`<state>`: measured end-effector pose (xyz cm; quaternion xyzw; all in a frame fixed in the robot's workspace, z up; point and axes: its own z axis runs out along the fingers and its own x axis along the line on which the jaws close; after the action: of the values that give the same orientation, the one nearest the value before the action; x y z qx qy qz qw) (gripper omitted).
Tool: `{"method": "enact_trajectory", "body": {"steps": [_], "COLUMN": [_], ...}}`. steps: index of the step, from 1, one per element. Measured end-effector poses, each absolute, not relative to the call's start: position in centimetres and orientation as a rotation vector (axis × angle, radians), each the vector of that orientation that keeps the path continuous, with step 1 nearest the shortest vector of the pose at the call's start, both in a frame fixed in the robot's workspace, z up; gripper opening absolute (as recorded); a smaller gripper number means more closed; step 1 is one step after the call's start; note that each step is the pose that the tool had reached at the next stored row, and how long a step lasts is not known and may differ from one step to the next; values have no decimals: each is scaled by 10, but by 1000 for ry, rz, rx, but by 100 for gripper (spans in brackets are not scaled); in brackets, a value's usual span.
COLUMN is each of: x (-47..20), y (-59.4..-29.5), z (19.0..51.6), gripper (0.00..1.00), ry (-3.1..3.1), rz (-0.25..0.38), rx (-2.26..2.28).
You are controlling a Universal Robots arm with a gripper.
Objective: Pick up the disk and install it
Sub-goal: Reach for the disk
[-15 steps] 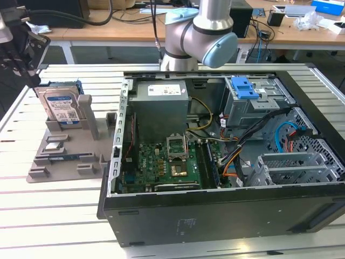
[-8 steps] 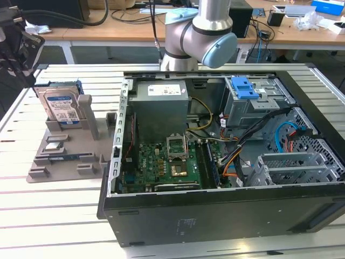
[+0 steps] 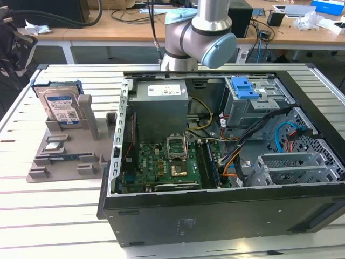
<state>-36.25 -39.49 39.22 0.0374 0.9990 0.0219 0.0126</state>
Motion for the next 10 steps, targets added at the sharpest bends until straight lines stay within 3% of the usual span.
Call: {"method": "enact_trajectory", "body": {"steps": [10], "x": [-366], "y": [-376], "z": [391], "gripper": [11], "ry": [3114], "rz": [56], "rx": [116]}}
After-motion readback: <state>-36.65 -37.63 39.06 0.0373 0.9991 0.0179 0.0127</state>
